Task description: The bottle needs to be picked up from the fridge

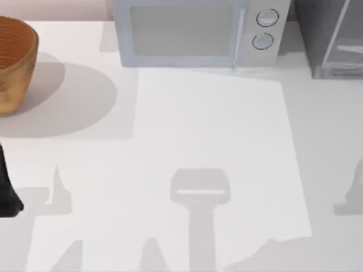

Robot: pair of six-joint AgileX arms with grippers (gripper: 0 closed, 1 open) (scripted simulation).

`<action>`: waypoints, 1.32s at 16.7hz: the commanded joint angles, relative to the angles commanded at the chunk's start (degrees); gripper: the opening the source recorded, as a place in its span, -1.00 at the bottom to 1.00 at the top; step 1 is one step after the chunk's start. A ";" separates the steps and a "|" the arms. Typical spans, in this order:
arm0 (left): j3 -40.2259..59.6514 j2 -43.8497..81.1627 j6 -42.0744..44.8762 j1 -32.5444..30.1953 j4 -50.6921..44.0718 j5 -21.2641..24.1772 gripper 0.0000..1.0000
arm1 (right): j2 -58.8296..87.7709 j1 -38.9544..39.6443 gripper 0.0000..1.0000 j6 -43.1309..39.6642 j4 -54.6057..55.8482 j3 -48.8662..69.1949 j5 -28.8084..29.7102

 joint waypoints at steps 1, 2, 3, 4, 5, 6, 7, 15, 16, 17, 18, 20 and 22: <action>0.00 0.00 0.00 0.00 0.00 0.00 1.00 | 1.18 0.74 -1.00 0.00 1.02 0.66 0.70; 0.00 0.00 0.00 0.00 0.00 0.00 1.00 | 2.98 1.80 -1.00 -0.01 2.49 1.63 1.74; 0.00 0.00 0.00 0.00 0.00 0.00 1.00 | 5.38 3.15 -1.00 -0.01 4.39 2.86 3.10; 0.00 0.00 0.00 0.00 0.00 0.00 1.00 | 8.39 4.77 -1.00 0.00 6.66 4.33 4.75; 0.00 0.00 0.00 0.00 0.00 0.00 1.00 | 12.00 6.61 -1.00 0.02 9.24 6.00 6.67; 0.00 0.00 0.00 0.00 0.00 0.00 1.00 | 16.18 8.65 -1.00 0.05 12.06 7.80 8.79; 0.00 0.00 0.00 0.00 0.00 0.00 1.00 | 20.89 10.85 -1.00 0.09 15.06 9.69 11.10; 0.00 0.00 0.00 0.00 0.00 0.00 1.00 | 69.52 31.27 -1.00 0.98 41.20 25.68 32.21; 0.00 0.00 0.00 0.00 0.00 0.00 1.00 | 75.43 33.76 -1.00 1.10 44.38 27.63 34.76; 0.00 0.00 0.00 0.00 0.00 0.00 1.00 | 80.95 36.16 -1.00 1.20 47.48 29.55 37.21; 0.00 0.00 0.00 0.00 0.00 0.00 1.00 | 86.05 38.47 -1.00 1.28 50.50 31.43 39.56; 0.00 0.00 0.00 0.00 0.00 0.00 1.00 | 94.97 42.72 -1.00 1.38 56.19 35.03 43.87; 0.00 0.00 0.00 0.00 0.00 0.00 1.00 | 102.28 46.34 -1.00 1.42 61.18 38.24 47.56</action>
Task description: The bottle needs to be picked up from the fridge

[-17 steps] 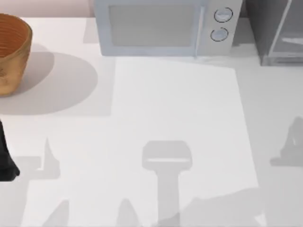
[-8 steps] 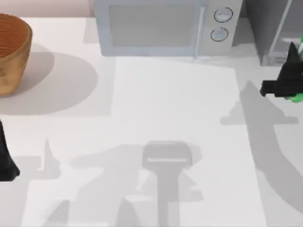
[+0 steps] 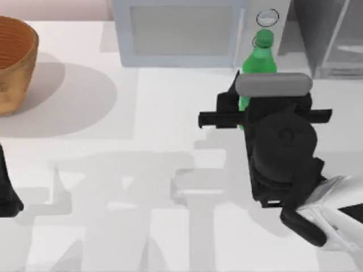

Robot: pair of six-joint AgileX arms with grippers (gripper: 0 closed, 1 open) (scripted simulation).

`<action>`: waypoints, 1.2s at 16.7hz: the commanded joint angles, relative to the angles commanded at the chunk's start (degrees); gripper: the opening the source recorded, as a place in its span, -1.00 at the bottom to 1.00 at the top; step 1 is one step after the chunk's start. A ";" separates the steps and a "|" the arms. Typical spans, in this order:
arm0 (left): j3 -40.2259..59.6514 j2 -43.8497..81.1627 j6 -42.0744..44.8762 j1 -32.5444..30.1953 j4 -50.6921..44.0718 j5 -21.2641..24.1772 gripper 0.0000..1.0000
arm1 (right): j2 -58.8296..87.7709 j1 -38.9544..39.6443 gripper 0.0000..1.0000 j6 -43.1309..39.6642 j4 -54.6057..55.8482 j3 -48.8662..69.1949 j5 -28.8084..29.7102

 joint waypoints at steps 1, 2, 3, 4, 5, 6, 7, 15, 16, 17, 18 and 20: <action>0.00 0.00 0.00 0.00 0.00 0.00 1.00 | 3.07 1.52 -1.00 0.00 2.13 1.39 1.55; 0.00 0.00 0.00 0.00 0.00 0.00 1.00 | 5.75 2.82 -1.00 -0.01 3.98 2.59 2.88; 0.00 0.00 0.00 0.00 0.00 0.00 1.00 | 7.97 3.90 -1.00 -0.02 5.50 3.58 3.97; 0.00 0.00 0.00 0.00 0.00 0.00 1.00 | 9.65 4.70 -1.00 -0.03 6.65 4.34 4.79; 0.00 0.00 0.00 0.00 0.00 0.00 1.00 | 10.73 5.22 -1.00 -0.04 7.38 4.82 5.31; 0.00 0.00 0.00 0.00 0.00 0.00 1.00 | 11.21 5.45 -1.00 -0.04 7.70 5.03 5.54; 0.00 0.00 0.00 0.00 0.00 0.00 1.00 | 11.21 5.45 -1.00 -0.04 7.70 5.03 5.54; 0.00 0.00 0.00 0.00 0.00 0.00 1.00 | 17.70 1.99 -1.00 -0.35 9.47 9.24 2.33; 0.00 0.00 0.00 0.00 0.00 0.00 1.00 | 19.87 0.95 -1.00 -0.36 10.16 10.76 1.28; 0.00 0.00 0.00 0.00 0.00 0.00 1.00 | 21.65 0.02 -1.00 -0.35 10.77 12.14 0.32; 0.00 0.00 0.00 0.00 0.00 0.00 1.00 | 22.86 -0.68 -1.00 -0.35 11.25 13.20 -0.41; 0.00 0.00 0.00 0.00 0.00 0.00 1.00 | 23.55 -1.11 -1.00 -0.36 11.56 13.85 -0.84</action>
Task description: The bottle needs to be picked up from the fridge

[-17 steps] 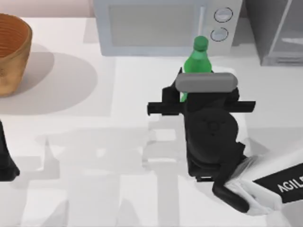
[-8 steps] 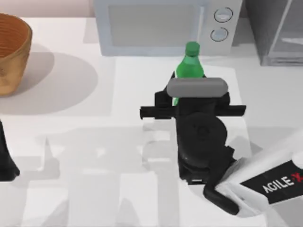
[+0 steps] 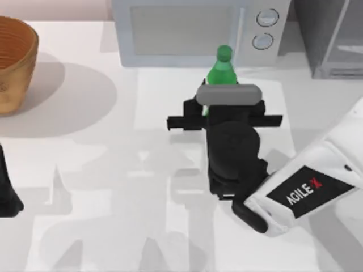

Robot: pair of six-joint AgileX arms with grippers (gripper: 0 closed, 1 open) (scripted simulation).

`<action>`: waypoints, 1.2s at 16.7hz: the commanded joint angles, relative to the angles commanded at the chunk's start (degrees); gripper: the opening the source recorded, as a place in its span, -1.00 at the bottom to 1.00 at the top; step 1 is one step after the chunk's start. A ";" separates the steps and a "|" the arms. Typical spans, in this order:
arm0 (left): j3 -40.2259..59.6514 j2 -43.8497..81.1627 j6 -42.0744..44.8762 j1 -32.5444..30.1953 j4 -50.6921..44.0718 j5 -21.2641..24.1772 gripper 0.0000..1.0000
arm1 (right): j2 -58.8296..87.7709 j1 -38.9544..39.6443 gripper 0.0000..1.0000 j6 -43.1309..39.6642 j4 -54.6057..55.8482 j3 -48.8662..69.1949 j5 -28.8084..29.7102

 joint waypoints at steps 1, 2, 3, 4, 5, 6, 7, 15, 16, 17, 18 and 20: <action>0.00 0.00 0.00 0.00 0.00 0.00 1.00 | 0.00 0.00 -1.00 0.00 0.00 0.00 0.00; 0.00 0.00 0.00 0.00 0.00 0.00 1.00 | 0.00 0.00 -1.00 0.00 0.00 0.00 0.00; 0.00 0.00 0.00 0.00 0.00 0.00 1.00 | 0.00 0.00 -0.85 0.00 0.00 0.00 0.00; 0.00 0.00 0.00 0.00 0.00 0.00 1.00 | 0.00 0.00 -0.70 0.00 0.00 0.00 0.00; 0.00 0.00 0.00 0.00 0.00 0.00 1.00 | 0.00 0.00 -0.55 0.00 0.00 0.00 0.00; 0.00 0.00 0.00 0.00 0.00 0.00 1.00 | 0.00 0.00 -0.40 0.00 0.00 0.00 0.00; 0.00 0.00 0.00 0.00 0.00 0.00 1.00 | 0.00 0.00 -0.25 0.00 0.00 0.00 0.00; 0.00 0.00 0.00 0.00 0.00 0.00 1.00 | 0.00 0.00 0.96 0.00 0.00 0.00 0.00; 0.00 0.00 0.00 0.00 0.00 0.00 1.00 | 0.00 0.00 1.00 0.00 0.00 0.00 0.00; 0.00 0.00 0.00 0.00 0.00 0.00 1.00 | 0.00 0.00 1.00 0.00 0.00 0.00 0.00; 0.00 0.00 0.00 0.00 0.00 0.00 1.00 | 0.00 0.00 1.00 0.00 0.00 0.00 0.00; 0.00 0.00 0.00 0.00 0.00 0.00 1.00 | 0.00 0.00 1.00 0.00 0.00 0.00 0.00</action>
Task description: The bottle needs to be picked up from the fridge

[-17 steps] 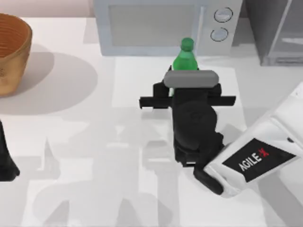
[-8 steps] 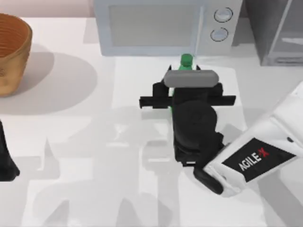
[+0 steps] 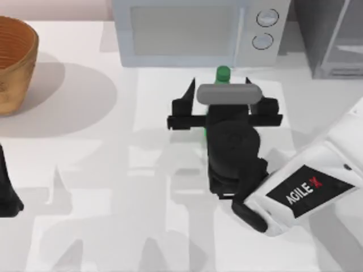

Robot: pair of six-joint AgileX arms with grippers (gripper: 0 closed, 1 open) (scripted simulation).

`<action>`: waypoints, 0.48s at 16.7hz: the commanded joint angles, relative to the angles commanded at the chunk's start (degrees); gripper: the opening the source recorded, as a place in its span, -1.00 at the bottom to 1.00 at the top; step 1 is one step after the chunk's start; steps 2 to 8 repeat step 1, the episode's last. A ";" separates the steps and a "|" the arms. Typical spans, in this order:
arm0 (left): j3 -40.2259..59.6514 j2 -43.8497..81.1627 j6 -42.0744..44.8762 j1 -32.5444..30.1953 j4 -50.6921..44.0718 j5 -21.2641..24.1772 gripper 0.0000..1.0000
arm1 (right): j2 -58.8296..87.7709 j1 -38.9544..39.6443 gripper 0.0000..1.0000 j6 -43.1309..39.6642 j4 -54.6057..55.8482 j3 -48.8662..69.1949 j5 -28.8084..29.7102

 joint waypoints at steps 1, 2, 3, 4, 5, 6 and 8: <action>0.00 0.00 0.00 0.00 0.00 0.00 1.00 | 0.00 0.00 1.00 0.00 0.00 0.00 0.00; 0.00 0.00 0.00 0.00 0.00 0.00 1.00 | 0.00 0.00 1.00 0.00 0.00 0.00 0.00; 0.00 0.00 0.00 0.00 0.00 0.00 1.00 | 0.00 0.00 1.00 0.00 0.00 0.00 0.00; 0.00 0.00 0.00 0.00 0.00 0.00 1.00 | 0.00 0.00 1.00 0.00 0.00 0.00 0.00; 0.00 0.00 0.00 0.00 0.00 0.00 1.00 | 0.00 0.00 1.00 0.00 0.00 0.00 0.00; 0.00 0.00 0.00 0.00 0.00 0.00 1.00 | 0.00 0.00 1.00 0.00 0.00 0.00 0.00; 0.00 0.00 0.00 0.00 0.00 0.00 1.00 | 0.00 0.00 1.00 0.00 0.00 0.00 0.00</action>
